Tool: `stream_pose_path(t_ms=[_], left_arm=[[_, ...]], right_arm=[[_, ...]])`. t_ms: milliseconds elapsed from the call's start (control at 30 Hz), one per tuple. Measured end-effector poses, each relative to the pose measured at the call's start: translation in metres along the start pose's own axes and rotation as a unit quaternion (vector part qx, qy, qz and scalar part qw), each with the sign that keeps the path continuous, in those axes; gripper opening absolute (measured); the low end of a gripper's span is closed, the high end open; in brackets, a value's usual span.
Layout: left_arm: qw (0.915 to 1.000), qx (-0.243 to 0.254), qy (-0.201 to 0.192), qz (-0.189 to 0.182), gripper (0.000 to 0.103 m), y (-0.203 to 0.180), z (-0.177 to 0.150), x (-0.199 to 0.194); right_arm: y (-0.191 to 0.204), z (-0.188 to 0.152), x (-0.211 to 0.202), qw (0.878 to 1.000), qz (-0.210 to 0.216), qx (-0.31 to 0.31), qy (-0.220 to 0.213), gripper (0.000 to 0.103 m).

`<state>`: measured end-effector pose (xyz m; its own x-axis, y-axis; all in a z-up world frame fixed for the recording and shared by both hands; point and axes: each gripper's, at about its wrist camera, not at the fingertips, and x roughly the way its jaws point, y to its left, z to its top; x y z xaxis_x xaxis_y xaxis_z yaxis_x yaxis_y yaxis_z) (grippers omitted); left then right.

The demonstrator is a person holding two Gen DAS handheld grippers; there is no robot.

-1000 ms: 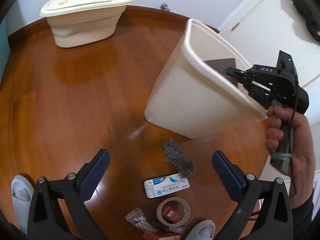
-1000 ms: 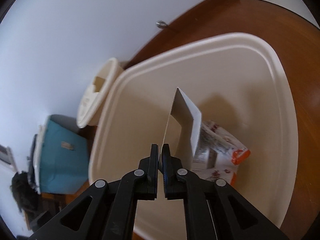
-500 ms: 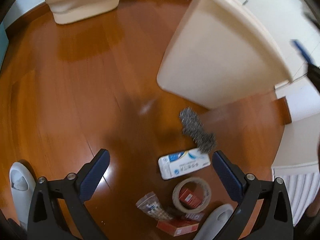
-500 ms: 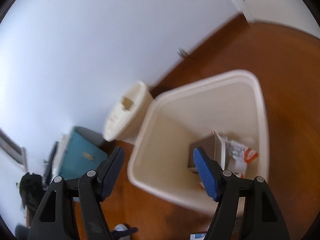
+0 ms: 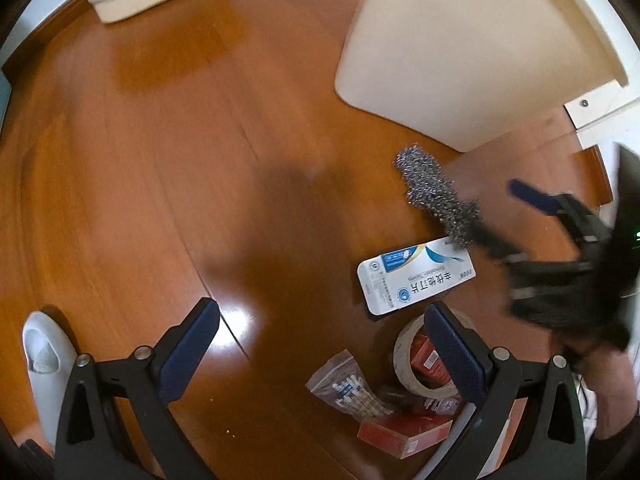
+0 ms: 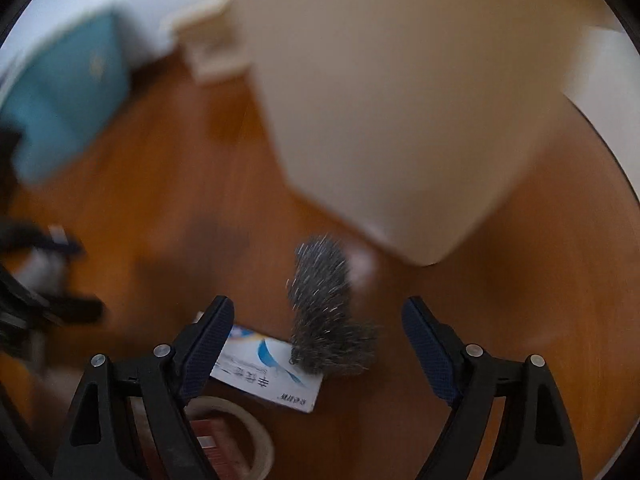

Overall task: Collect trash
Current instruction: 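Grasp the steel wool scrubber from the floor with the right tool and lift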

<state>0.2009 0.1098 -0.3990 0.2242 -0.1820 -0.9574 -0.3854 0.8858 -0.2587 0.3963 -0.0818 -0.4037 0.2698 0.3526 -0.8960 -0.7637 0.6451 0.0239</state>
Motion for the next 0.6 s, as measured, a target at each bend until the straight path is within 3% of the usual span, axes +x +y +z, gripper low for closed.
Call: stream_pose_path(t_ms=[133, 167, 200, 300, 367, 433, 500, 567, 600], left_arm=[[1.0, 0.005, 0.003, 0.001, 0.103, 0.0, 0.0, 0.003], [0.9999, 0.015, 0.002, 0.006, 0.103, -0.001, 0.0, 0.003], [0.9997, 0.022, 0.001, 0.008, 0.103, -0.002, 0.0, 0.003], [0.998, 0.062, 0.0, 0.014, 0.103, -0.011, 0.0, 0.006], [0.9943, 0.104, -0.001, 0.021, 0.103, -0.023, 0.001, 0.01], [0.9868, 0.16, -0.003, 0.029, 0.103, -0.038, 0.002, 0.015], [0.9736, 0.225, -0.001, 0.035, 0.103, -0.057, 0.002, 0.024], [0.9532, 0.3, -0.002, 0.04, 0.103, -0.08, 0.002, 0.035], [0.9475, 0.317, 0.004, 0.038, 0.103, -0.085, 0.002, 0.04]], right_arm=[[0.011, -0.002, 0.046, 0.998, -0.017, -0.036, 0.039, 0.077], [0.012, -0.001, 0.051, 0.998, -0.018, -0.039, 0.044, 0.069], [0.012, -0.002, 0.059, 0.997, -0.023, -0.046, 0.056, 0.053], [0.006, -0.006, 0.077, 0.995, -0.024, -0.043, 0.092, 0.034], [0.002, -0.008, 0.075, 0.995, -0.015, -0.035, 0.09, 0.024], [-0.003, -0.006, 0.066, 0.997, -0.006, -0.016, 0.08, 0.02], [-0.015, -0.006, 0.048, 0.998, 0.004, 0.023, 0.053, 0.018], [-0.029, -0.009, 0.022, 0.997, 0.015, 0.075, 0.018, 0.018], [-0.035, -0.012, 0.012, 0.996, 0.016, 0.093, 0.005, 0.018]])
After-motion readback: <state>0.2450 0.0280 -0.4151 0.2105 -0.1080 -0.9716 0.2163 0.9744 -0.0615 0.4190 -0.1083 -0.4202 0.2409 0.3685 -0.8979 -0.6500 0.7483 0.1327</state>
